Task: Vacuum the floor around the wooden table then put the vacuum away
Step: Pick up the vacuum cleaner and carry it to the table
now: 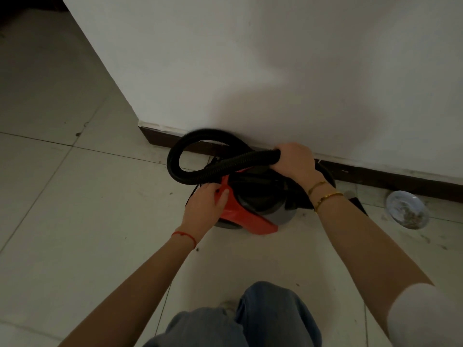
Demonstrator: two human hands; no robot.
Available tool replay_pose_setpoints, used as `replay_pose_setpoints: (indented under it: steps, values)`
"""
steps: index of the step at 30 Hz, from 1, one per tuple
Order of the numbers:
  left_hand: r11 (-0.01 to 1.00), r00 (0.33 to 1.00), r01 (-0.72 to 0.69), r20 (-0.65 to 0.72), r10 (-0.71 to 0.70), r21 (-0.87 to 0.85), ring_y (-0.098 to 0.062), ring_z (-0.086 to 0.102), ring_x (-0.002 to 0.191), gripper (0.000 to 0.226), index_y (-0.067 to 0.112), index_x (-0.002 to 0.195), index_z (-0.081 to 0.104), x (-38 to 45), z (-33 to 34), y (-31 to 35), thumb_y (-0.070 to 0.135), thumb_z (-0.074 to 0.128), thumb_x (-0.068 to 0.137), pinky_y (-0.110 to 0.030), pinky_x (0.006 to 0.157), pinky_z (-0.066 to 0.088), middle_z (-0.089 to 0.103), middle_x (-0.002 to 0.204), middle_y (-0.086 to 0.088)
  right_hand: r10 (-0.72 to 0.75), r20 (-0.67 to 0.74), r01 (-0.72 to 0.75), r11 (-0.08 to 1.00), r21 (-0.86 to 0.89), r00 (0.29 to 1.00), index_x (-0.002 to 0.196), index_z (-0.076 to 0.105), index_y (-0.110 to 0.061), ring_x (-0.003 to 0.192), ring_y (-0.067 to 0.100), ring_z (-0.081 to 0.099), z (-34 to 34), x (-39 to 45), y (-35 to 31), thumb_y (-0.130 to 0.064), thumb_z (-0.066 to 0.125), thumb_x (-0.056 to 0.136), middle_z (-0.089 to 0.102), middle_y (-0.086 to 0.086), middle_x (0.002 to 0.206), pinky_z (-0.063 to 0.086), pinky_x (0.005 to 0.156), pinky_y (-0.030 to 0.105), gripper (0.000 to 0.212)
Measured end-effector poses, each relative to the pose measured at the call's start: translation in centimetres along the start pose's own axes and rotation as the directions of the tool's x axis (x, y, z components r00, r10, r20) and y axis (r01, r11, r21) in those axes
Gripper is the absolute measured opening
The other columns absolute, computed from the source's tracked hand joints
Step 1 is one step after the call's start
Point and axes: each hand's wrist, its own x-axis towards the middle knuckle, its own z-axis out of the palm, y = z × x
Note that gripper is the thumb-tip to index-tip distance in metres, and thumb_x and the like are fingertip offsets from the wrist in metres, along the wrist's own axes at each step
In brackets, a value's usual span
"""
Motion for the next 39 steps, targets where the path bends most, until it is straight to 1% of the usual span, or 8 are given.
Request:
replay_pose_setpoints:
  steps: [3, 5, 7, 9, 17, 24, 33, 39]
  values:
    - [0.850, 0.922, 0.385, 0.120, -0.367, -0.360, -0.015, 0.063, 0.091, 0.034, 0.013, 0.103, 0.066, 0.9, -0.9, 1.7, 0.043, 0.051, 0.095, -0.024, 0.080, 0.048, 0.065, 0.092, 0.004, -0.014, -0.078, 0.018, 0.998, 0.052, 0.997, 0.074, 0.058, -0.019, 0.071, 0.027, 0.063, -1.2, -1.3, 0.6, -0.033, 0.066, 0.079, 0.066, 0.007, 0.076, 0.042, 0.058, 0.028, 0.017]
    - [0.314, 0.731, 0.644, 0.440, -0.522, -0.697, -0.018, 0.063, 0.090, 0.039, 0.006, 0.106, 0.064, 1.9, -1.5, 2.6, 0.042, 0.056, 0.093, -0.029, 0.086, 0.051, 0.066, 0.097, -0.005, -0.022, -0.134, 0.033, 0.996, 0.079, 0.991, 0.072, 0.055, -0.020, 0.068, 0.028, 0.062, -1.6, -2.2, 1.0, -0.032, 0.067, 0.078, 0.065, 0.008, 0.073, 0.041, 0.058, 0.028, 0.018]
    - [-0.308, 0.590, 0.645, 0.712, -0.381, -0.699, -0.019, 0.062, 0.092, 0.044, 0.000, 0.113, 0.058, 2.5, -2.0, 3.3, 0.036, 0.064, 0.089, -0.027, 0.087, 0.052, 0.063, 0.106, -0.011, -0.034, -0.159, 0.050, 0.994, 0.094, 0.987, 0.072, 0.053, -0.020, 0.068, 0.028, 0.061, -1.7, -2.9, 1.2, -0.031, 0.067, 0.079, 0.065, 0.007, 0.072, 0.039, 0.057, 0.027, 0.019]
    - [-0.548, 0.547, 0.574, 0.783, -0.298, -0.609, -0.019, 0.062, 0.091, 0.042, 0.002, 0.116, 0.057, 3.1, -1.9, 3.4, 0.029, 0.069, 0.086, -0.026, 0.086, 0.054, 0.063, 0.106, -0.012, -0.063, -0.146, 0.075, 0.994, 0.080, 0.987, 0.074, 0.055, -0.019, 0.070, 0.028, 0.062, -1.7, -3.6, 1.4, -0.034, 0.069, 0.079, 0.065, 0.006, 0.075, 0.039, 0.058, 0.027, 0.020]
    - [-0.433, 0.605, 0.505, 0.664, -0.438, -0.746, -0.018, 0.061, 0.076, 0.015, 0.003, 0.089, 0.058, 3.9, -1.6, 5.1, 0.017, 0.062, 0.092, -0.026, 0.086, 0.052, 0.063, 0.089, -0.013, -0.129, 0.180, 0.066, 0.946, 0.319, 0.975, 0.088, 0.063, -0.016, 0.072, 0.016, 0.059, -4.7, -3.7, 1.3, -0.072, 0.052, 0.079, 0.063, -0.001, 0.080, 0.045, 0.060, 0.027, 0.058]
    - [-0.251, 0.668, 0.401, 0.468, -0.578, -0.881, -0.026, 0.063, 0.104, 0.045, -0.002, 0.127, 0.052, 4.2, 0.2, 3.9, 0.011, 0.068, 0.086, -0.022, 0.064, 0.058, 0.061, 0.122, -0.017, 0.008, 0.257, -0.064, 0.975, 0.212, 0.966, 0.120, 0.058, 0.001, 0.111, 0.032, 0.055, -3.7, 3.3, -0.4, -0.032, 0.052, 0.096, 0.059, 0.016, 0.123, 0.045, 0.092, 0.034, 0.041]
    - [0.322, 0.738, 0.453, 0.147, -0.658, -0.832, -0.021, 0.061, 0.103, 0.046, 0.008, 0.117, 0.052, 2.3, -0.3, 3.6, 0.028, 0.074, 0.082, -0.038, 0.096, 0.049, 0.063, 0.109, -0.004, 0.122, 0.541, -0.142, 0.990, -0.004, 0.832, 0.132, 0.050, -0.002, 0.120, 0.032, 0.052, 2.1, 7.6, -1.6, -0.039, 0.053, 0.094, 0.052, 0.017, 0.136, 0.041, 0.093, 0.032, 0.052]
    - [0.436, 0.777, 0.416, 0.062, -0.626, -0.798, -0.015, 0.060, 0.098, 0.040, 0.012, 0.112, 0.050, 1.9, -0.8, 3.3, 0.028, 0.073, 0.083, -0.030, 0.090, 0.049, 0.062, 0.100, 0.002, 0.132, 0.564, -0.179, 0.983, 0.029, 0.815, 0.136, 0.048, -0.008, 0.121, 0.030, 0.051, 3.8, 8.3, -2.3, -0.040, 0.060, 0.088, 0.051, 0.015, 0.138, 0.043, 0.101, 0.033, 0.060]
